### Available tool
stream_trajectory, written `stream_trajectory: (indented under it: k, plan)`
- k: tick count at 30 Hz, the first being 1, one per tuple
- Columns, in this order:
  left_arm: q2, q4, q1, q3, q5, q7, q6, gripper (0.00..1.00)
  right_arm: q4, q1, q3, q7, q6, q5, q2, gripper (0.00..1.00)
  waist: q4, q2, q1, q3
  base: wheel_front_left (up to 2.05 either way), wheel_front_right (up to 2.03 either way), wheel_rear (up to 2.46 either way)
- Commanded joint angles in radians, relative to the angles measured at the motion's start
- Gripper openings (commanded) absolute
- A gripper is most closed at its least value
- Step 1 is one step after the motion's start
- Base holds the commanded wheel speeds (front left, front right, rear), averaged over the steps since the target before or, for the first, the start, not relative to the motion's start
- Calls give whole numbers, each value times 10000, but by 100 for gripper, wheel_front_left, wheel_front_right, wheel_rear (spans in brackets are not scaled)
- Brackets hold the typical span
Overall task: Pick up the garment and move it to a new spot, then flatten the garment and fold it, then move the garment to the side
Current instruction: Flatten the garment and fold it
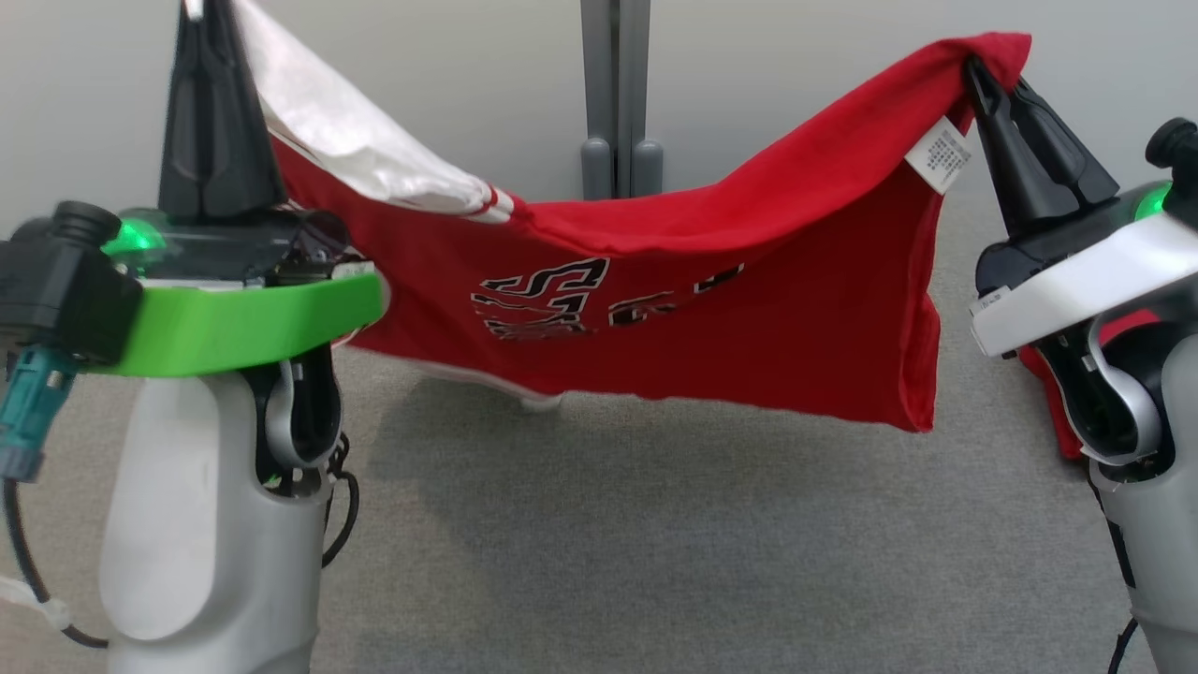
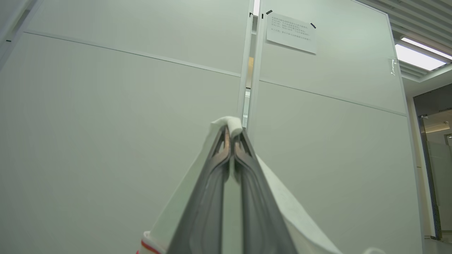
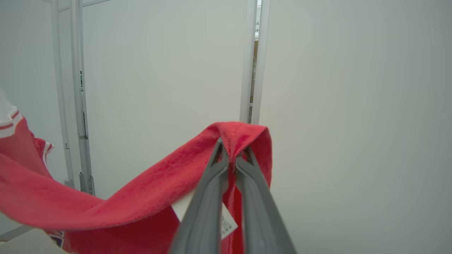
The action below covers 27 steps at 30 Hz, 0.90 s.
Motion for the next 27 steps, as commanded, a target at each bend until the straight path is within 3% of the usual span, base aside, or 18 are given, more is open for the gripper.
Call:
stream_trajectory:
  k: [1, 8, 14, 20, 27]
  plan:
    - [32, -264, -283, 11, -196, 30, 118, 0, -281, -209, 93, 223, -6, 158, -112, 0, -105, -1, 0, -108, 0, 0, 0]
    - [219, -1362, -1107, 76, -305, 921, 438, 0, -1302, -526, -33, 1480, -8, 572, -111, 0, -214, -1, 0, 51, 0, 0, 0]
    - [849, -633, -2089, 271, -161, 1808, 395, 0, -1207, -1080, -405, 2215, -8, 579, -100, 0, -297, -1, 0, 1084, 0, 0, 0]
    - [1360, 1360, -3886, 362, -119, 1950, -13, 0, 371, -2967, -108, 2007, -8, 195, -388, 0, -454, -1, 0, 2838, 0, 0, 0]
    - [1727, 4494, -7646, 174, 378, 1378, -306, 0, 3673, -7027, 800, 819, -11, -384, -725, 0, -476, -1, 0, 4888, 0, 0, 0]
